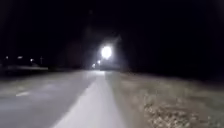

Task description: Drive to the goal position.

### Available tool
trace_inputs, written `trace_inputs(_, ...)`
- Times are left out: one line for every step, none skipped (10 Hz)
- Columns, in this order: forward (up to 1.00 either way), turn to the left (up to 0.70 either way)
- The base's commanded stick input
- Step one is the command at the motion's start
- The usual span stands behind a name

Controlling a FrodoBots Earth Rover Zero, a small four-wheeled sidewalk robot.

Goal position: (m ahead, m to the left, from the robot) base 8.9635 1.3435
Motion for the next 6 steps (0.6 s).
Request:
trace_inputs(1.00, 0.01)
trace_inputs(1.00, 0.00)
trace_inputs(1.00, 0.00)
trace_inputs(1.00, 0.00)
trace_inputs(1.00, 0.00)
trace_inputs(1.00, 0.00)
